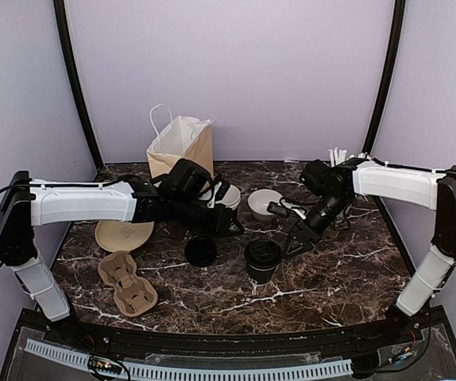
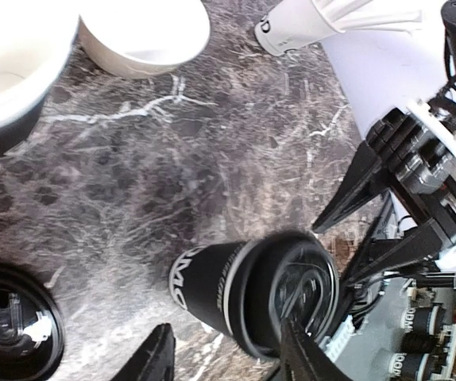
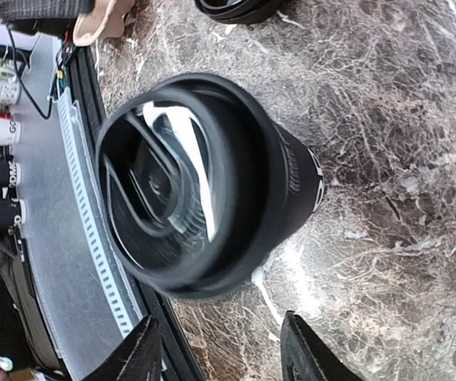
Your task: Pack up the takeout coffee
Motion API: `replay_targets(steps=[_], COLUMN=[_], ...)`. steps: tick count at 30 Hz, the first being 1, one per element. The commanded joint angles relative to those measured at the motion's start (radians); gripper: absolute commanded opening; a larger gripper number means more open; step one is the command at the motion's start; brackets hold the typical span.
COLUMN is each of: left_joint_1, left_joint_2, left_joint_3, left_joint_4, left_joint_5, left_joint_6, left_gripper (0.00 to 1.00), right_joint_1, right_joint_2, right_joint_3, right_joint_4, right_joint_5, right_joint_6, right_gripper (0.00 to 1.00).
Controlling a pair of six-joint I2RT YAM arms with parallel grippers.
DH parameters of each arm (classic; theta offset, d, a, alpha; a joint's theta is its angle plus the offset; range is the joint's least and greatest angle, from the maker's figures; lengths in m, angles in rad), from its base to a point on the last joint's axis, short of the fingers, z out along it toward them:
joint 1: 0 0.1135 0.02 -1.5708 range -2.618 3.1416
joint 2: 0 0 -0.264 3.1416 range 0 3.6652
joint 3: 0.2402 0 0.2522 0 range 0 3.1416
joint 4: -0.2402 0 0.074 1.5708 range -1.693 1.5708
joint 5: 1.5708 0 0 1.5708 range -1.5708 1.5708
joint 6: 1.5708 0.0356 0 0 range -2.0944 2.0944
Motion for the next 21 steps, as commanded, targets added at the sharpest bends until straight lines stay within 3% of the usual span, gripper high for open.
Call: replay_targets(steps=[1,8,21], left_joint_1=[-0.001,-0.002,-0.003], left_joint_2=[0.007,0.004,0.026], left_joint_3=[-0.05,-0.104,-0.169], left_joint_4=[0.088,0.101,0.226], left_joint_5=[0.067,0.089,0.192], left_joint_6=[-0.057,-0.127,-0.223], left_gripper=[0.45,0.42,0.43], right_joint_1=[-0.022,-0.064,-0.074], right_joint_2=[0.009,0.024,0.085], right_joint_3=[0.006,0.008,0.034], right_joint_4=[0.021,0.031,0.017], right_joint_5=[-0.034,-0.084,-0.157], right_joint_6=[0.012,0.025,0.007], right_gripper=[0.48,0.42,0.47])
